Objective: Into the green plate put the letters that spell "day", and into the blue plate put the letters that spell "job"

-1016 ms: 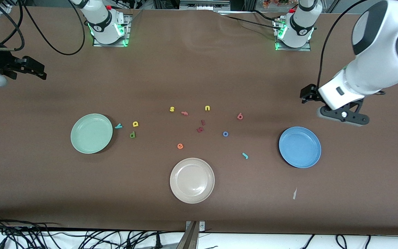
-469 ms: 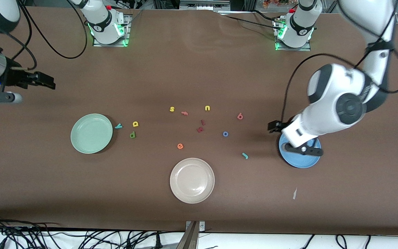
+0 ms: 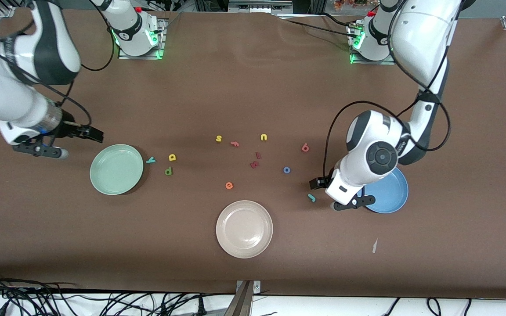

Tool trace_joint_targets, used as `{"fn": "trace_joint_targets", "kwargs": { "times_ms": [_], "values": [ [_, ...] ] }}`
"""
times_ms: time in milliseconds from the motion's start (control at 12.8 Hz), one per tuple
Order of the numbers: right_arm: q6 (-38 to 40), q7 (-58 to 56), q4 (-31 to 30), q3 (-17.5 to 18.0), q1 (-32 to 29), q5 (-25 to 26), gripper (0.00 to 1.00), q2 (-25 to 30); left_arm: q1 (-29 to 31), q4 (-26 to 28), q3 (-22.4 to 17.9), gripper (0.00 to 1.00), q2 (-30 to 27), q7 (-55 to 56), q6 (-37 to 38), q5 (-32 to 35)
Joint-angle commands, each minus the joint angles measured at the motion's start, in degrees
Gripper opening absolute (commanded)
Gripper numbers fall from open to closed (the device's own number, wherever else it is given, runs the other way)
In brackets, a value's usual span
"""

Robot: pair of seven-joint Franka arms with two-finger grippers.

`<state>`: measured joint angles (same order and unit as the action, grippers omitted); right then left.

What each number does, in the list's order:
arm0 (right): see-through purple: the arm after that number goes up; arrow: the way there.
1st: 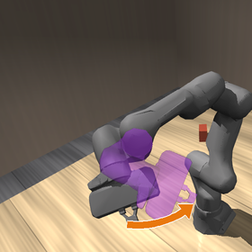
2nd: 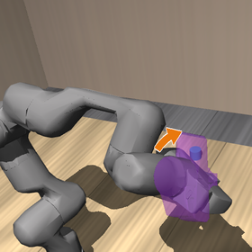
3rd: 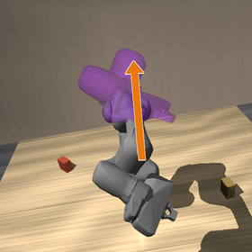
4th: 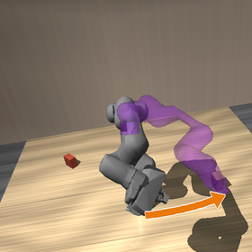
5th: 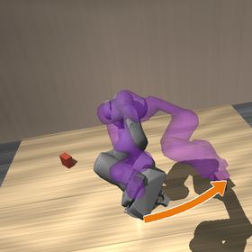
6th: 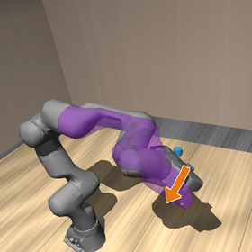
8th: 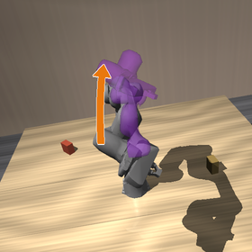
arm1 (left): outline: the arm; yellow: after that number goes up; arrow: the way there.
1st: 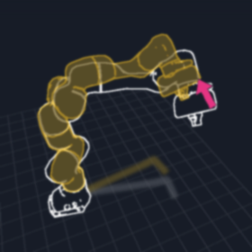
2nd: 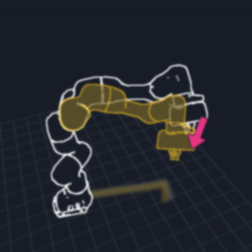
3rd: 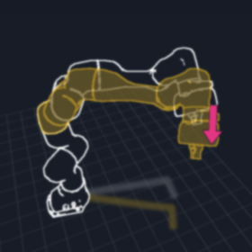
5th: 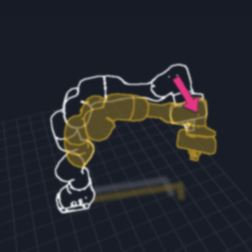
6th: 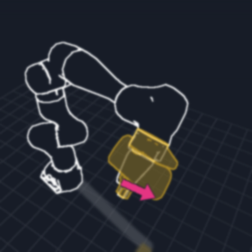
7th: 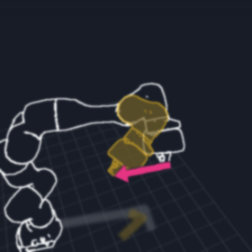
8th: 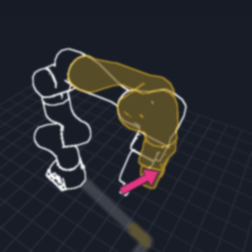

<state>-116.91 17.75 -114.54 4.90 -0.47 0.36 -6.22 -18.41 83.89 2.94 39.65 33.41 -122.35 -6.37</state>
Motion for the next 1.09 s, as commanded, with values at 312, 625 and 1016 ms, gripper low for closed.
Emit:
{"fn": "trace_joint_targets", "kwargs": {
  "times_ms": [312,625,1016],
  "values": [
    [-17.82,40.72,-8.16,2.31,4.33,-0.01,1.0,-3.62,-1.9,-5.22,-2.67,0.99,7.28,5.53,-4.3,-0.22],
    [-22.47,52.45,-8.24,2.31,5.3,-0.1,0.99,-8.97,-2.16,-5.4,-3.56,0.96,9.83,5.61,-8.24,-0.22],
    [-28.02,62.04,-7.72,2.22,7.41,0.08,0.99,-15.31,-4.09,-5.4,-3.56,0.92,11.68,8.07,-10.89,-0.31]
  ]
}}
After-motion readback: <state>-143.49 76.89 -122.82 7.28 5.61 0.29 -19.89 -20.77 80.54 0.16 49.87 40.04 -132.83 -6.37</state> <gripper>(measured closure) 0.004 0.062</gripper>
